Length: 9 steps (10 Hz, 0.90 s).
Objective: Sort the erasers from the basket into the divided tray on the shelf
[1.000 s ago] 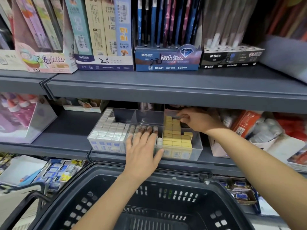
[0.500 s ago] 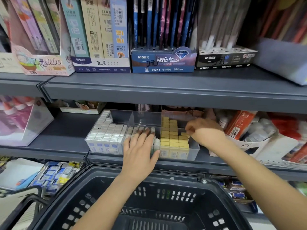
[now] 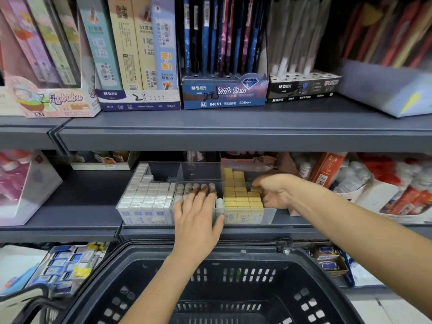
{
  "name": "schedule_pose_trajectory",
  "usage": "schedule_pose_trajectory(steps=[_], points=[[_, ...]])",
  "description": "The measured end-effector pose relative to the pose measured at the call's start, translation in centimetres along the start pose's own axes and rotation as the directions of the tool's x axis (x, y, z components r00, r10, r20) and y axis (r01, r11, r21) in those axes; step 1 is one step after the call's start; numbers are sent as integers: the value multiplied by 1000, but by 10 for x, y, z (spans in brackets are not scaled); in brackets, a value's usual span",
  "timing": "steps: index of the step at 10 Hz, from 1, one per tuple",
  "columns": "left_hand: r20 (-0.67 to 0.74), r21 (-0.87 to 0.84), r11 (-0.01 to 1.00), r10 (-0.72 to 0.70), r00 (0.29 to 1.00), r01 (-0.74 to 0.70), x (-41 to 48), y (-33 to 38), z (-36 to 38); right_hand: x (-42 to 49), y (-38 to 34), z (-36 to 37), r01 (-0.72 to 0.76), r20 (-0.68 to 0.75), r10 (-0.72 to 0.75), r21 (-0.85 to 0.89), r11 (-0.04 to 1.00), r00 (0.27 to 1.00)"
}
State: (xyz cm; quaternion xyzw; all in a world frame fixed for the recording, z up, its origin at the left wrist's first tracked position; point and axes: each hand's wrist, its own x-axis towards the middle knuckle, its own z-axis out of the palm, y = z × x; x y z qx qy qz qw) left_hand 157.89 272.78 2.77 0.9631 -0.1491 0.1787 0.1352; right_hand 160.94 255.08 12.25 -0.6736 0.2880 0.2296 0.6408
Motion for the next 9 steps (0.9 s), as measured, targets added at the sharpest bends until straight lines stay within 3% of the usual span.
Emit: schedule_pose_trajectory(steps=[3, 6, 8, 9], points=[[22, 13, 1000, 9, 1000, -9, 1, 1, 0, 2, -2, 6, -28, -116, 12, -134, 991, 993], [41, 12, 1000, 22, 999, -23, 0, -1, -5, -3, -8, 0, -36, -95, 12, -255, 966, 995], [122, -43, 999, 8, 993, -3, -15, -7, -20, -27, 18, -13, 184, -59, -205, -247, 951, 977], [243, -22, 999, 34, 969, -30, -44, -14, -41, -59, 56, -16, 258, -153, -329, -357, 898, 932]])
